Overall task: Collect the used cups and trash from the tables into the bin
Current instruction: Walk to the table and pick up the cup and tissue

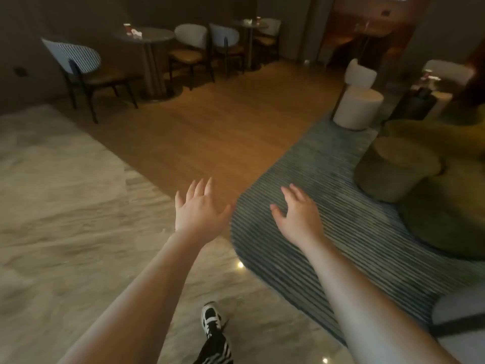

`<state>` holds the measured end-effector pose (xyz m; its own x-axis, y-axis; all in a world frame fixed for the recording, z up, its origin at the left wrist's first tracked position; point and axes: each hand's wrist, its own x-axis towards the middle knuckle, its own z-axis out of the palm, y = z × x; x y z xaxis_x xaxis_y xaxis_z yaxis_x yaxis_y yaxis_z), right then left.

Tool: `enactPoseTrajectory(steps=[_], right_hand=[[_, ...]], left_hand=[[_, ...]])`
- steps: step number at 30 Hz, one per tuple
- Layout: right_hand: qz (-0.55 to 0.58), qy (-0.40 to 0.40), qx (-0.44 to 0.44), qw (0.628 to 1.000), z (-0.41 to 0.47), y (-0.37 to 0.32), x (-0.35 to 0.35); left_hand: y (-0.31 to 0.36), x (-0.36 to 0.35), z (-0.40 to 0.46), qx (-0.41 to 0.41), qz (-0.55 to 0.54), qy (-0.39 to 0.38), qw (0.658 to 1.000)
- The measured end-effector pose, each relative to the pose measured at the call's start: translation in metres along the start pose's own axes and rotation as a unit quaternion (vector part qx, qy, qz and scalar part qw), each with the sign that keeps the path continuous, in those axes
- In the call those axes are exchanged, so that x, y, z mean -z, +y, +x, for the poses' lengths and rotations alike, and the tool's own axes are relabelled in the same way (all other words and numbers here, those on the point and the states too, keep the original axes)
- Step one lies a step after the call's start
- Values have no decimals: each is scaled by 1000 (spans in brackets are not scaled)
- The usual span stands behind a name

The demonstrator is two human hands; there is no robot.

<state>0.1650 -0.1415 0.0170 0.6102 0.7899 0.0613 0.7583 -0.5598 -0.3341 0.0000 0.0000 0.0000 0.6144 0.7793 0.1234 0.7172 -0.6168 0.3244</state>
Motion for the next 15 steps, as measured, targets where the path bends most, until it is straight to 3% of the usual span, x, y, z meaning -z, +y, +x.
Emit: enactPoseTrajectory(steps=[15], right_hand=[[-1,-53,34,998,379,-96,-74]], left_hand=[[-117,-9,337,79,33,1,996]])
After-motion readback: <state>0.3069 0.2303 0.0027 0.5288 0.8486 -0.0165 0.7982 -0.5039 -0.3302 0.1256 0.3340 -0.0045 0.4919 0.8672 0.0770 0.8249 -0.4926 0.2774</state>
